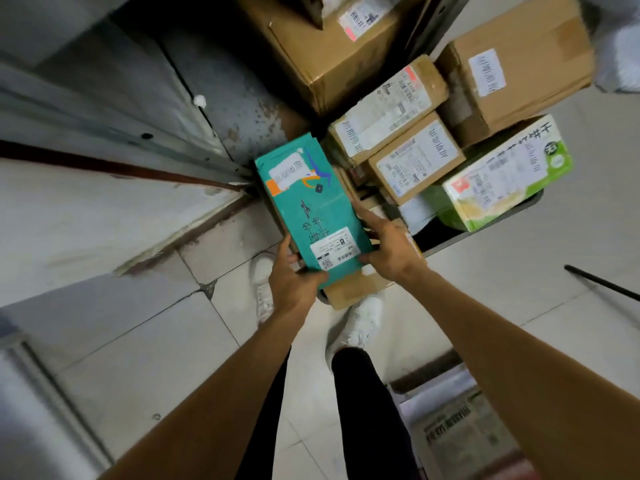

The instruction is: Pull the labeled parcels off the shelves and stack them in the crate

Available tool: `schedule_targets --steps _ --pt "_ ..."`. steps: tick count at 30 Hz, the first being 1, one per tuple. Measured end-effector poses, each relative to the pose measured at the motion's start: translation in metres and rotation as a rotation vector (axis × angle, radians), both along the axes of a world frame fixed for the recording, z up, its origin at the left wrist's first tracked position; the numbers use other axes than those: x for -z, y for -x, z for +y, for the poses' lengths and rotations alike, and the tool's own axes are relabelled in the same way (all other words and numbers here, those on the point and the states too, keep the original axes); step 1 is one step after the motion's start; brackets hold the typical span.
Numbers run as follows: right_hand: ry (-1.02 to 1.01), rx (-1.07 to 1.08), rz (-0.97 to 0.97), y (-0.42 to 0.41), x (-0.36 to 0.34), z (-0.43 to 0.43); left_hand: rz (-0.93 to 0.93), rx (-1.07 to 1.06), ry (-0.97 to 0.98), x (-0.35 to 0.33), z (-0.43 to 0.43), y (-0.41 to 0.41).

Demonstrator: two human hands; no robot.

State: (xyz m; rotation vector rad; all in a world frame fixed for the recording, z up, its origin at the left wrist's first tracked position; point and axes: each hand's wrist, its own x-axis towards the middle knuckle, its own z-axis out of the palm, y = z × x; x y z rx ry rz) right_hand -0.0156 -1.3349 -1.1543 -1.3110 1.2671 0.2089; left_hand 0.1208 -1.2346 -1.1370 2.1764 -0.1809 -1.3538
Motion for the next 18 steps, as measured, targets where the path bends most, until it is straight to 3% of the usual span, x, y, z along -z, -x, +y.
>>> schedule_targets --steps 9,18 --pt "0.017 -0.013 0.083 0.001 0.023 -0.01 0.072 0.031 -0.074 0.04 -0.017 0.004" --pt "0.011 0.094 0.047 -0.004 0.036 -0.001 0.129 0.122 -0.044 0.056 -0.006 -0.014"
